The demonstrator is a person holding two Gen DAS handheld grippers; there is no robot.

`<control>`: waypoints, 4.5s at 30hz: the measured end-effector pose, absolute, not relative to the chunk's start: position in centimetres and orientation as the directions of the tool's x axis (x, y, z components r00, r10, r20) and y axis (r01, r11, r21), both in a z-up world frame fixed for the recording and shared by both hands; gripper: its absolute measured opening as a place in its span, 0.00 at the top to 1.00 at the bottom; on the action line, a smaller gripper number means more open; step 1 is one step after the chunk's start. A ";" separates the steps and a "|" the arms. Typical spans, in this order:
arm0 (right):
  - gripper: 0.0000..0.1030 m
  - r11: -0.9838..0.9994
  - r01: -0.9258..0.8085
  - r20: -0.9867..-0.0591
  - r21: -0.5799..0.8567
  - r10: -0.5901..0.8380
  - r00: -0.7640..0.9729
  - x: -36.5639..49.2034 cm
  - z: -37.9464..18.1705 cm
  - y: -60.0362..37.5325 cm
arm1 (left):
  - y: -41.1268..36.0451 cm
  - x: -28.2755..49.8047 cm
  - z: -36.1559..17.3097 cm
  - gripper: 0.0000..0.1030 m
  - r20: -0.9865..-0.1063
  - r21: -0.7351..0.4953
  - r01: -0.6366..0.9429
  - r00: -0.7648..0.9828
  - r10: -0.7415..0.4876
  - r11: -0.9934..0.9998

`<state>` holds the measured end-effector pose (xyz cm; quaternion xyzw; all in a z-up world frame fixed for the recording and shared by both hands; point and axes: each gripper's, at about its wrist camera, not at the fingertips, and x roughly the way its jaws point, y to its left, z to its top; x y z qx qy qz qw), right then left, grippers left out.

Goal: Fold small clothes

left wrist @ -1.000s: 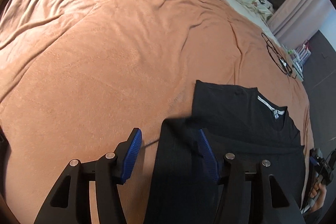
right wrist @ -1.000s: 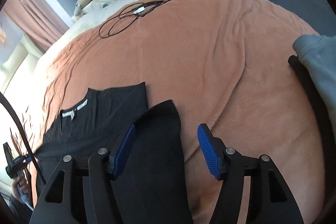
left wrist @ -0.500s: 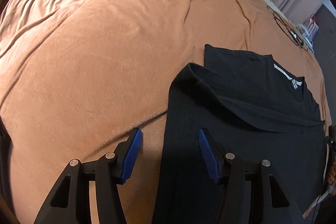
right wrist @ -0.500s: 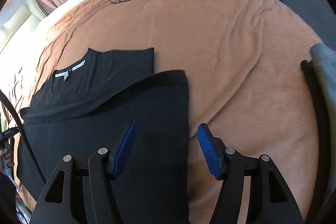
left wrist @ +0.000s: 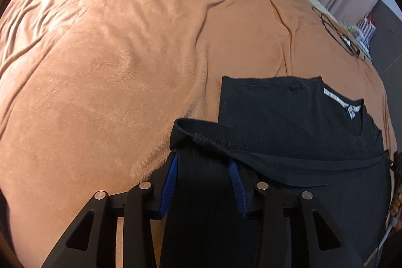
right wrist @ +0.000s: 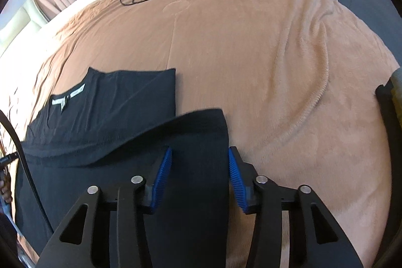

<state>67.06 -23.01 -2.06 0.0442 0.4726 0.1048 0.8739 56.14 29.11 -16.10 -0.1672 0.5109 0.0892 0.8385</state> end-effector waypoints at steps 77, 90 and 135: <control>1.00 0.984 -0.139 -0.762 0.110 0.173 0.624 72.9 -1.8 -20.3 | 30.1 62.8 -14.3 0.91 -0.853 -0.058 -0.299 0.511 0.109 0.952; 1.00 0.985 -0.136 -0.695 0.104 0.170 0.699 70.2 1.1 -20.7 | 29.9 63.0 -8.9 0.91 -0.787 -0.065 -0.289 0.603 0.129 0.955; 0.97 0.938 -0.340 -0.843 0.065 0.234 0.485 72.4 -3.1 -12.4 | 20.1 67.0 -15.2 0.55 -0.895 -0.004 -0.096 0.445 0.039 0.995</control>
